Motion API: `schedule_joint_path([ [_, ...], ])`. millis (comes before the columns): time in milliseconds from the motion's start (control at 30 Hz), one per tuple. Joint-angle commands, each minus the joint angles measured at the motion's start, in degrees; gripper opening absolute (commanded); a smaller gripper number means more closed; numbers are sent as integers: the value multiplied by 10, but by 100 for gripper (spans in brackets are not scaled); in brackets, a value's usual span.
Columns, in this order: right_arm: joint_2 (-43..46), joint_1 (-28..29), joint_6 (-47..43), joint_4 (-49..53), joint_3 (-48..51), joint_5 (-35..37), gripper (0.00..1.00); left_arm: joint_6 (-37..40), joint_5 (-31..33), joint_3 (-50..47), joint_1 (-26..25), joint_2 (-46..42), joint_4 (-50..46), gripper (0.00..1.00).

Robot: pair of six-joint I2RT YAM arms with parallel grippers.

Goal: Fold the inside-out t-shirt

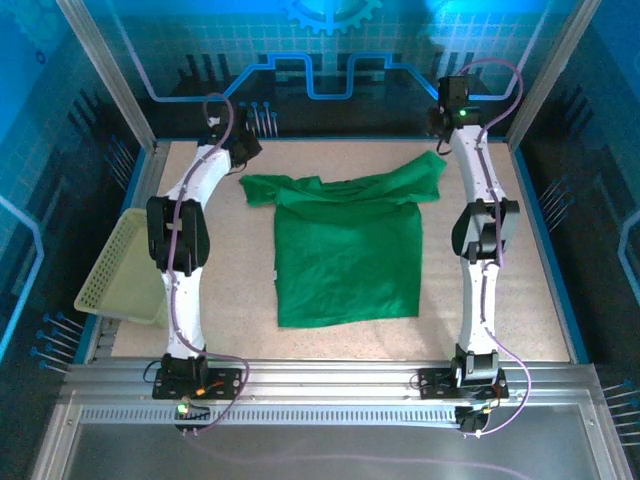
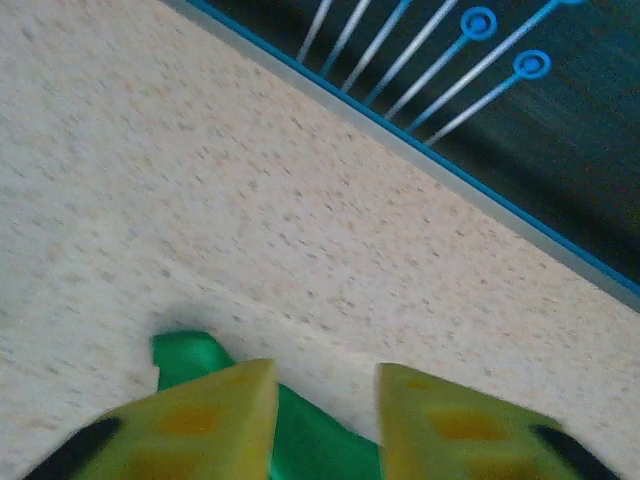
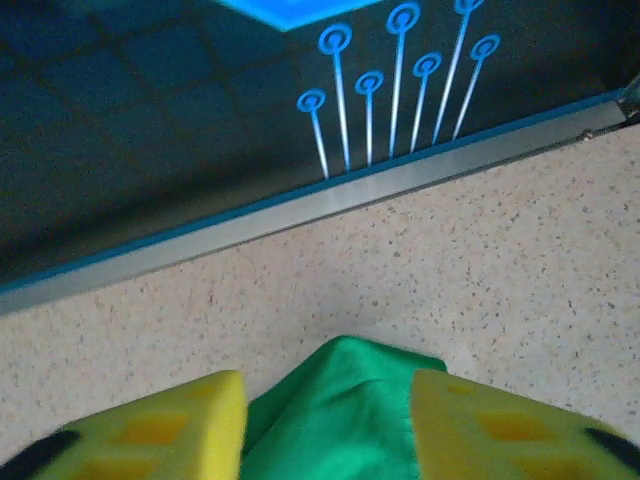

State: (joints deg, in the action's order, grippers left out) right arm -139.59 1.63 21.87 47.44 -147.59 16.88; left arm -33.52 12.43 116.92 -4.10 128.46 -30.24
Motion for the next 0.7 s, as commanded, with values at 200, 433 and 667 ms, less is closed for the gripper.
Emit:
schedule_joint_path([
  [200, 224, 5, -9, 5, 240, -45, 70, 31, 22, -83, -7, -176, -99, 57],
  [433, 492, 86, 35, -77, 626, -84, 74, 7, 24, -391, -137, -393, -26, 61],
  [667, 658, 175, 79, -89, 885, -96, 73, 63, 50, -567, -329, -495, -26, 65],
])
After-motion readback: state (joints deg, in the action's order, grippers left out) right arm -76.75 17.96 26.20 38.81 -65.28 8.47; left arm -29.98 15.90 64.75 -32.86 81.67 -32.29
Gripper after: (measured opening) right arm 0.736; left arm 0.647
